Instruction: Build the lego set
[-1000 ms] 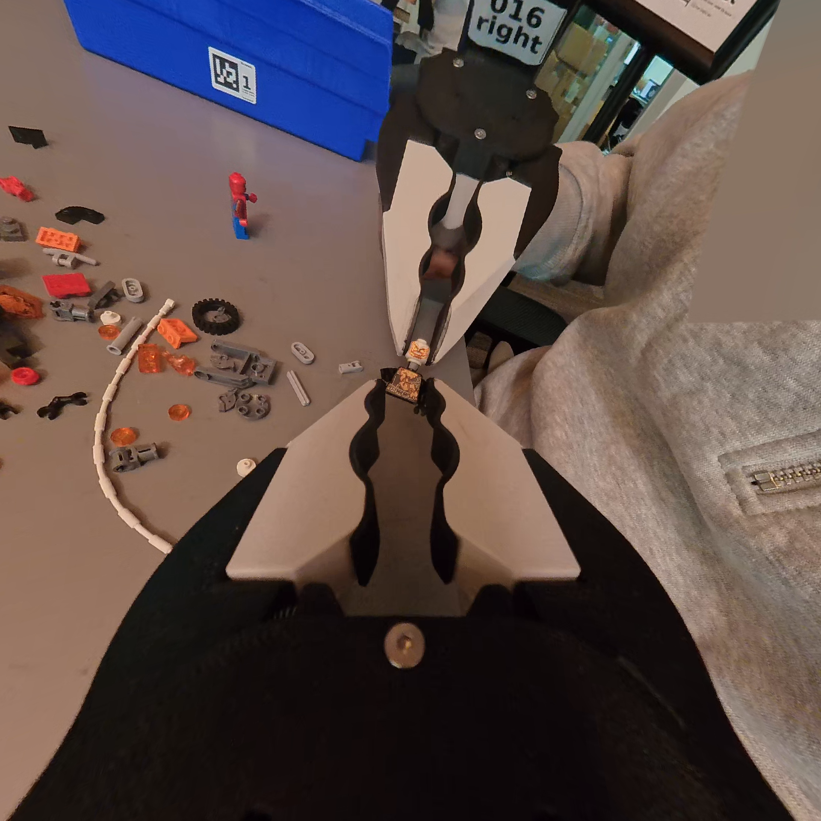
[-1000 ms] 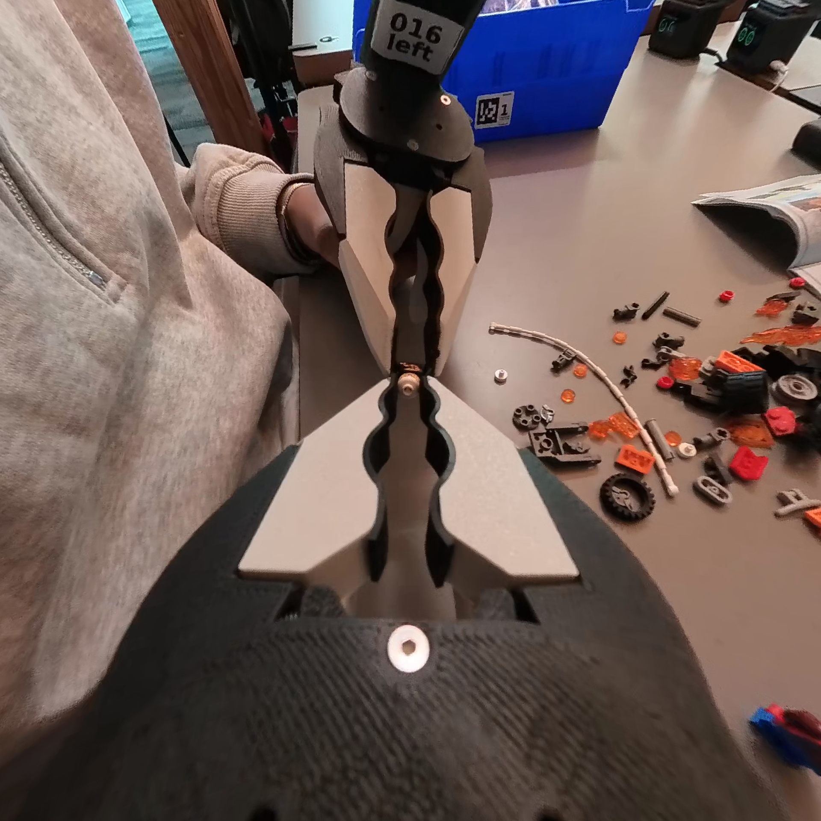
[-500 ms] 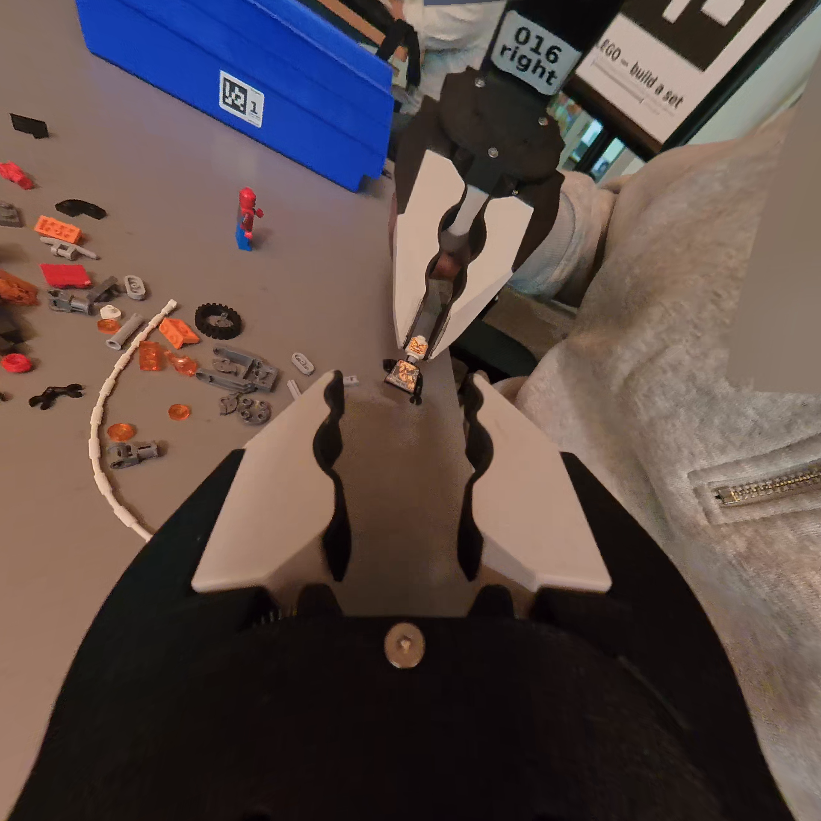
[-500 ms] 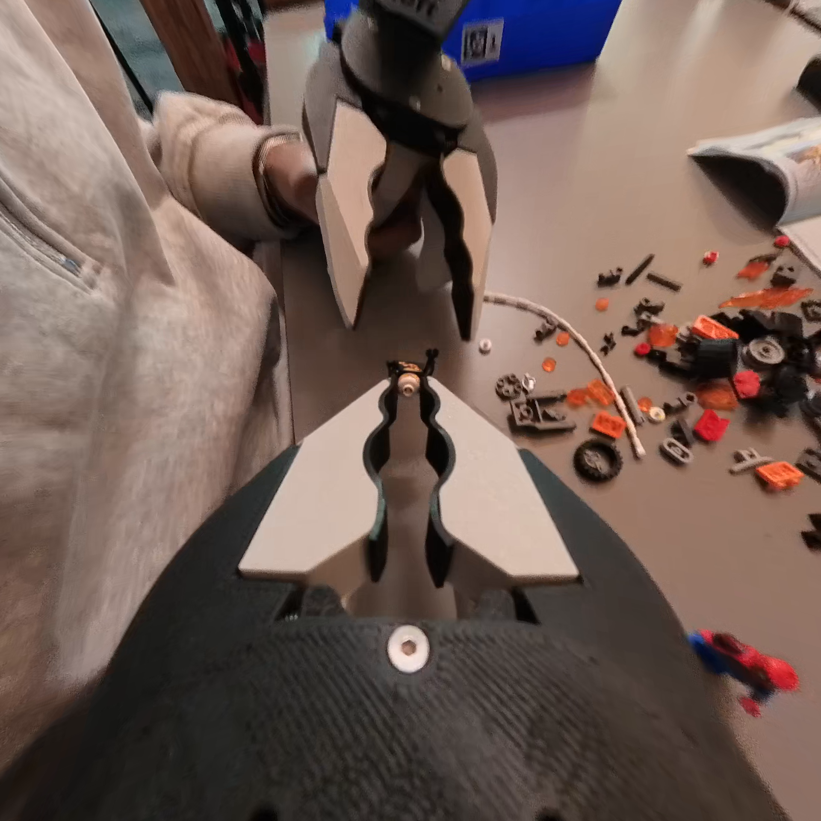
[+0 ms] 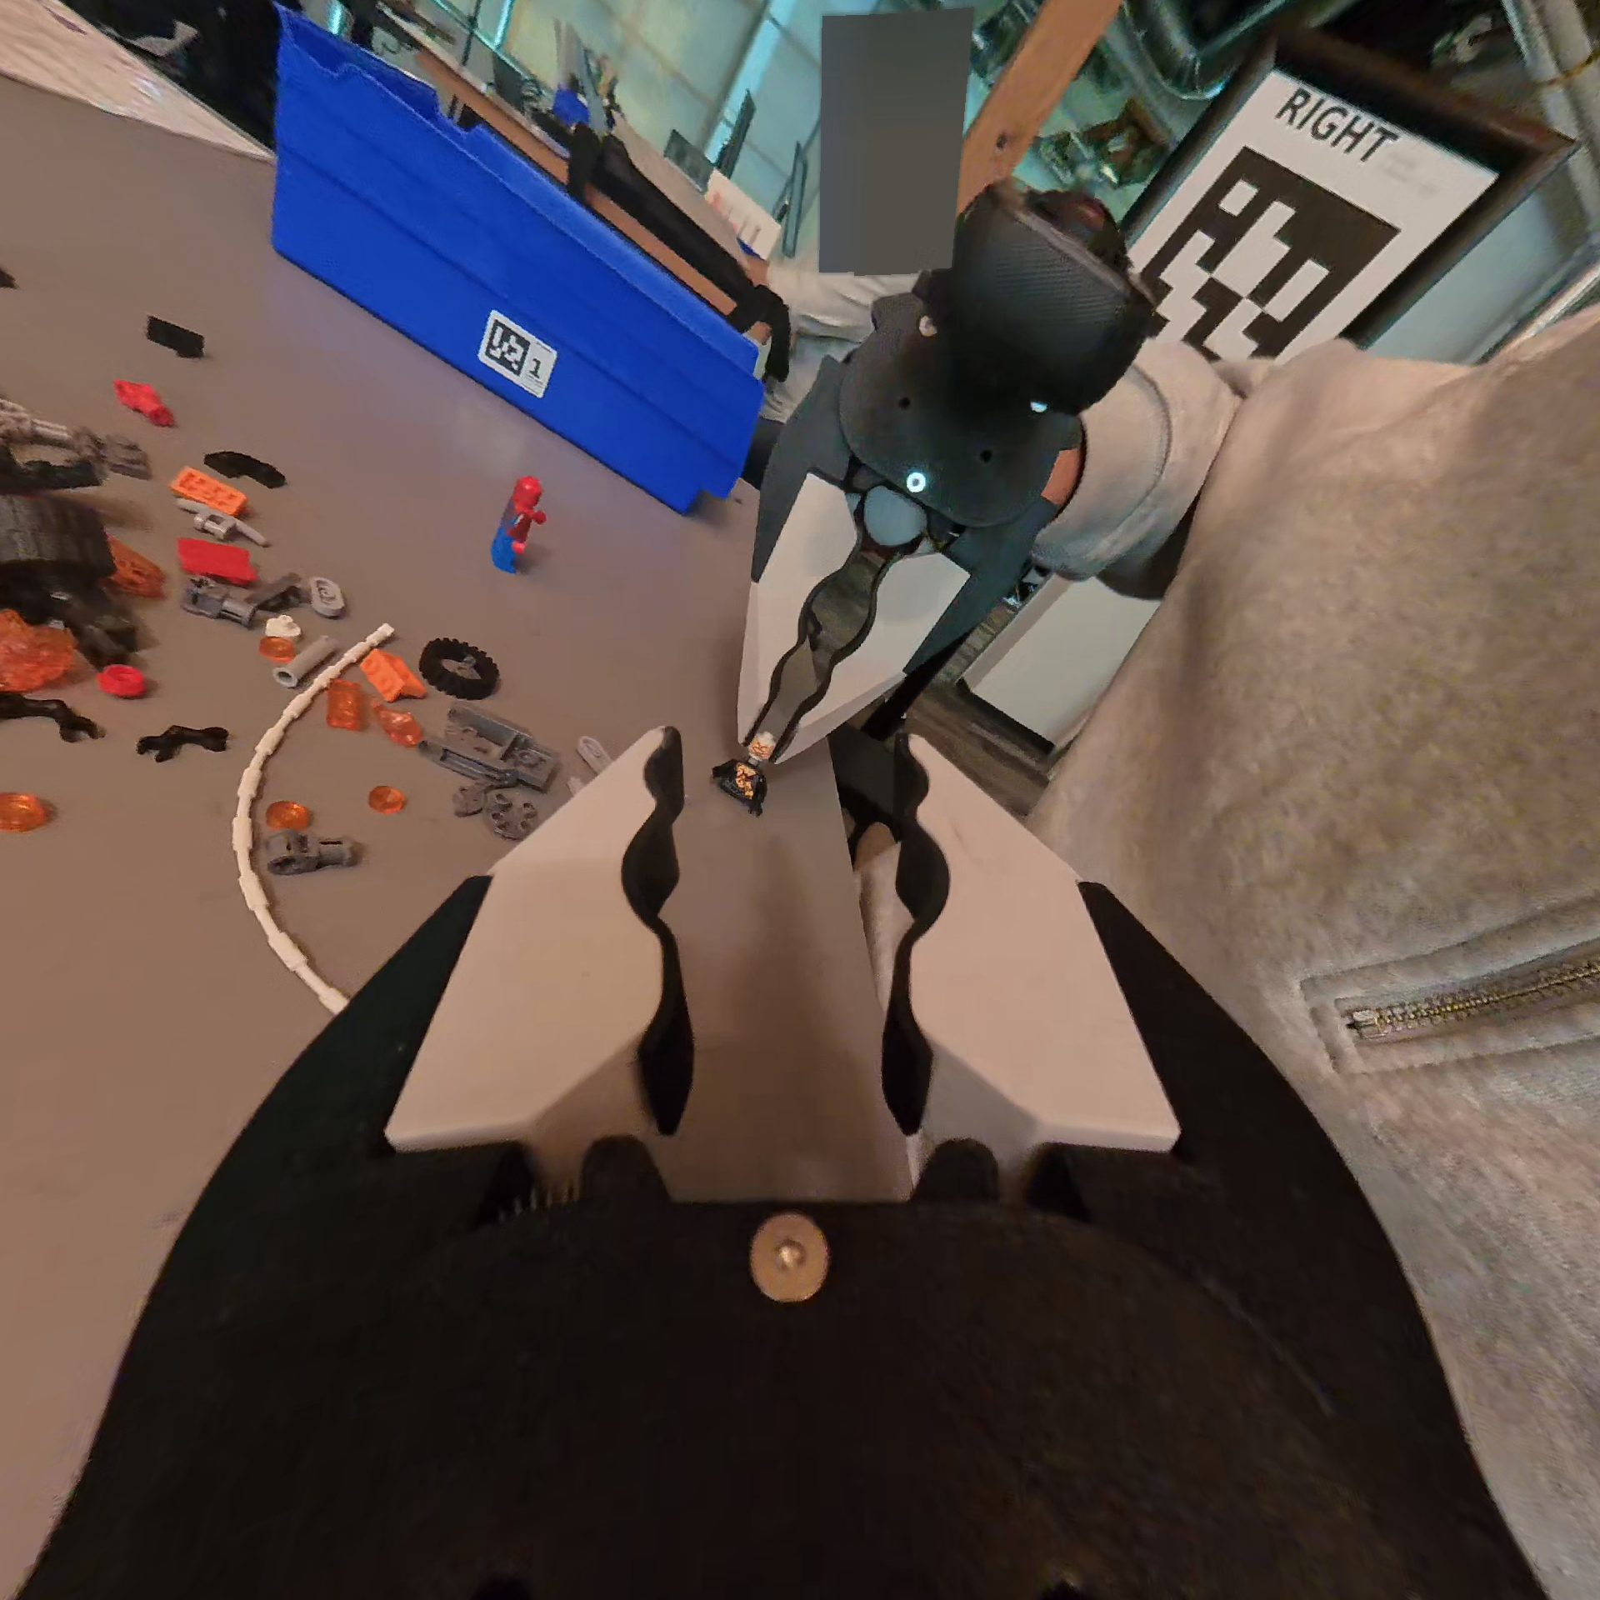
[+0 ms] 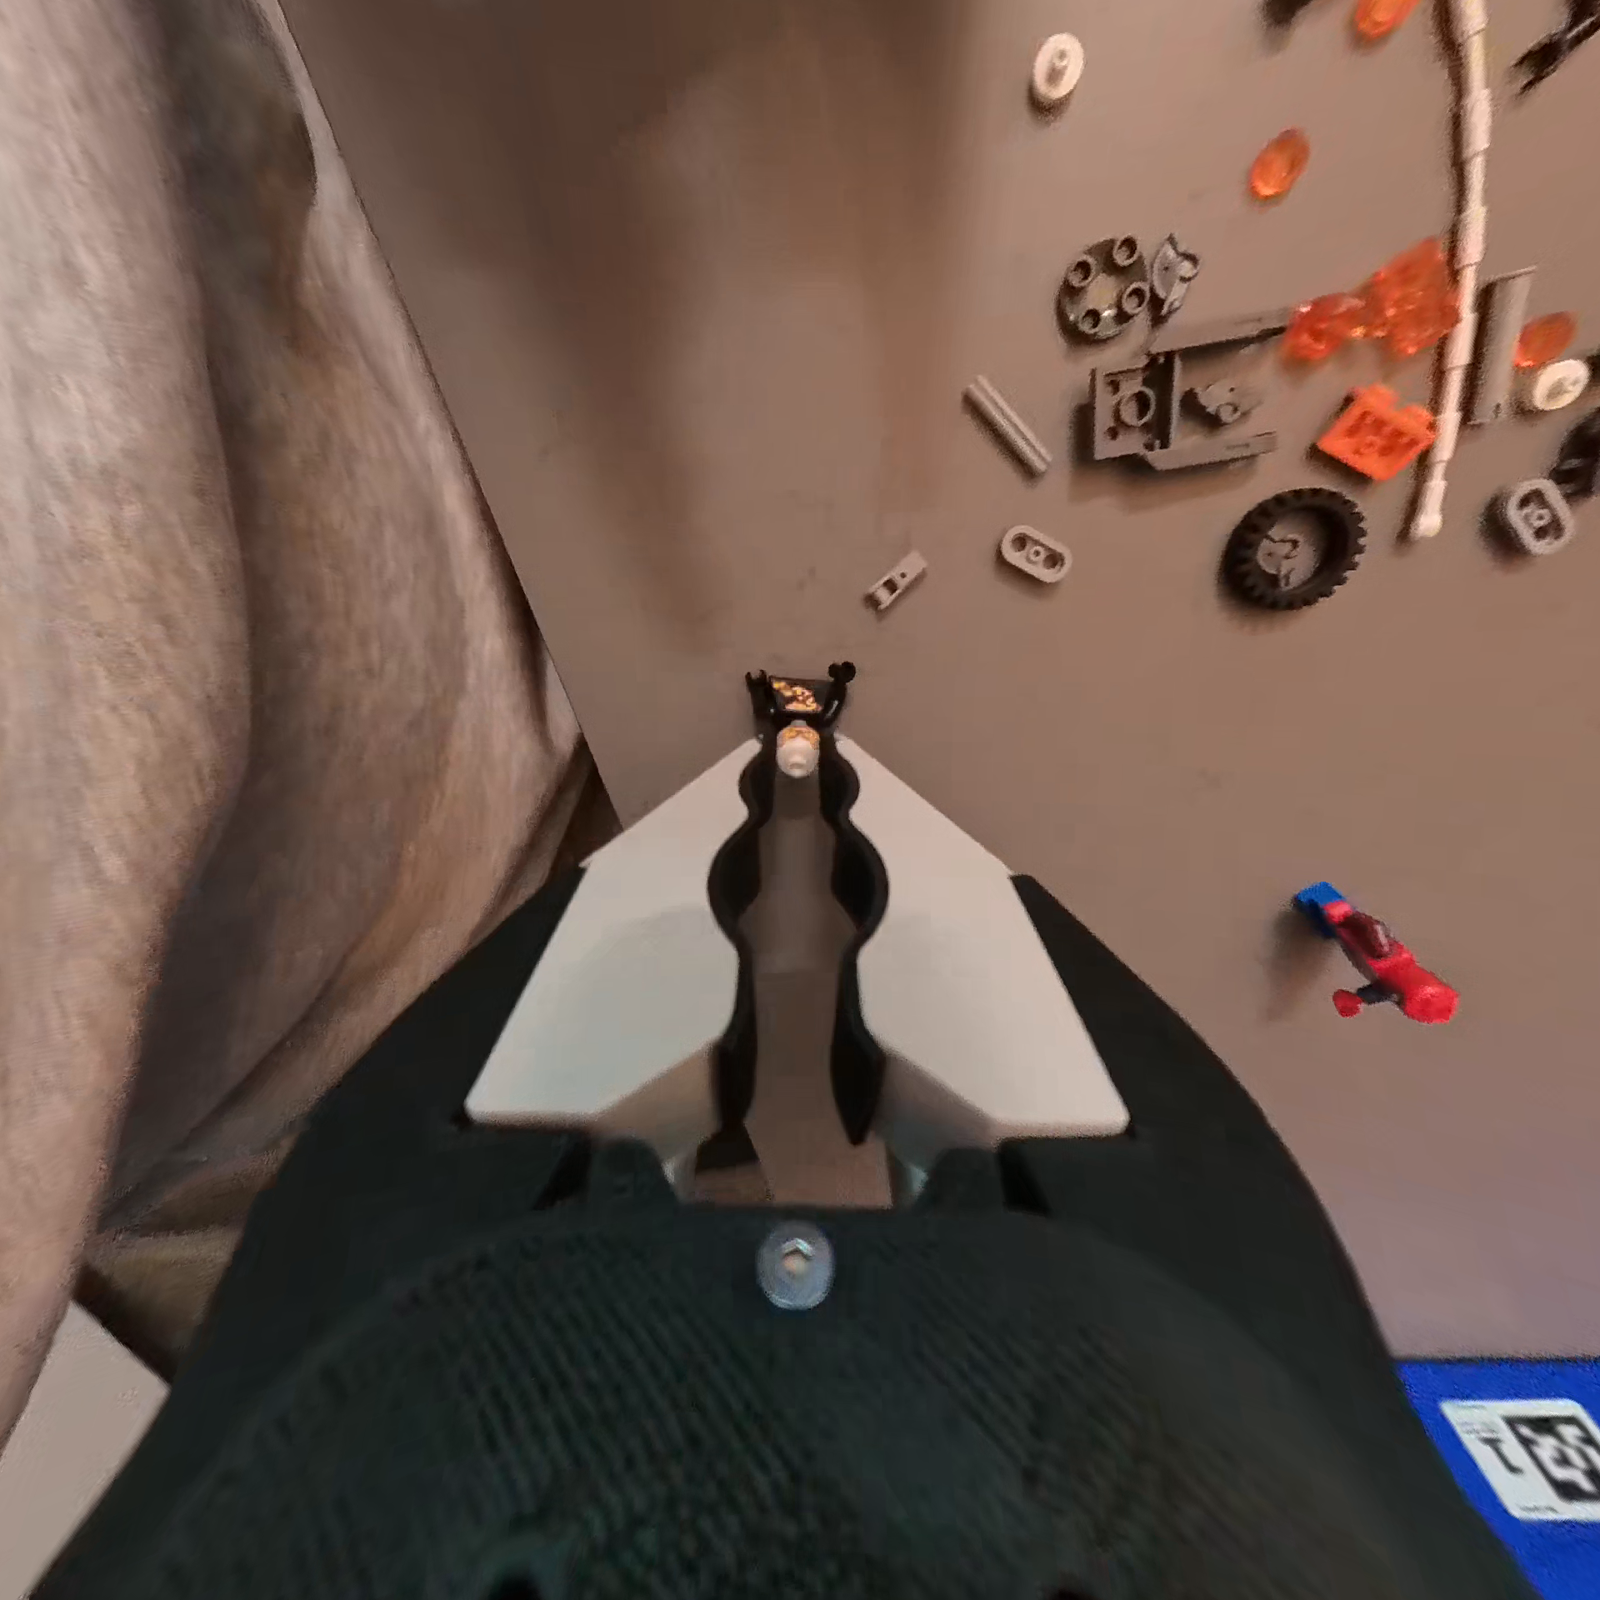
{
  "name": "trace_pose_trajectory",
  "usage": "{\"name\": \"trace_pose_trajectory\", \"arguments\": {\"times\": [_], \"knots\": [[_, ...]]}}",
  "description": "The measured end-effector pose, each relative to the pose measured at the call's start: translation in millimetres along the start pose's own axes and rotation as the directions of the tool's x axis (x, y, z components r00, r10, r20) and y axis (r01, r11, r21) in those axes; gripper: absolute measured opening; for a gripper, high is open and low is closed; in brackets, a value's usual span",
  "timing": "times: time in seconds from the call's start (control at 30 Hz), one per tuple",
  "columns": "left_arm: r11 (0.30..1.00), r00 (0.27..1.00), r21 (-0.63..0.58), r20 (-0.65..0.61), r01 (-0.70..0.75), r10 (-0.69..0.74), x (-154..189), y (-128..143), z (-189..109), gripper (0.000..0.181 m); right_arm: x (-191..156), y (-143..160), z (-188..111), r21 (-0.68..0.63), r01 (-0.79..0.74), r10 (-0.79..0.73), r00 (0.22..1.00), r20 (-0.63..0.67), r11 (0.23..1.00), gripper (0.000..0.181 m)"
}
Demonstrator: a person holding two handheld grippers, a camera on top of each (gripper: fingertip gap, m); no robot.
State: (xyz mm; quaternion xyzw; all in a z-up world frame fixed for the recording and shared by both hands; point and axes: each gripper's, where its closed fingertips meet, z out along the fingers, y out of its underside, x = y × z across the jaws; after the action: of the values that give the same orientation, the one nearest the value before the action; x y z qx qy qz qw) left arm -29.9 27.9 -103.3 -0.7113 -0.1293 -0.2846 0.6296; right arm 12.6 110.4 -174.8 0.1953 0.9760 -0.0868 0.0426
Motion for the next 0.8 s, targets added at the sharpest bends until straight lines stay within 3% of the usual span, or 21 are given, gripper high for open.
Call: {"name": "trace_pose_trajectory", "arguments": {"times": [0.03,0.27,0.53,0.8], "knots": [[1.0,1.0,-0.003,0.002,-0.01,0.01,1,0,0,0.045,0,0,0,-0.012,0.007,-0.007,1.0,0.001,1.0,0.009],[1.0,1.0,0.002,-0.005,-0.008,0.008,2,0,0,0.042,-2,0,1,-0.039,0.001,-0.001,1.0,0.009,0.999,0.009],[1.0,1.0,0.005,-0.006,-0.002,0.002,1,-1,-1,0.04,5,19,-5,-0.244,-0.04,0.032,0.999,-0.038,0.969,0.009],[1.0,1.0,0.018,-0.012,0.0,0.0,2,-2,-2,0.04,4,13,-3,-0.299,-0.049,0.042,0.999,-0.03,0.953,0.009]]}}
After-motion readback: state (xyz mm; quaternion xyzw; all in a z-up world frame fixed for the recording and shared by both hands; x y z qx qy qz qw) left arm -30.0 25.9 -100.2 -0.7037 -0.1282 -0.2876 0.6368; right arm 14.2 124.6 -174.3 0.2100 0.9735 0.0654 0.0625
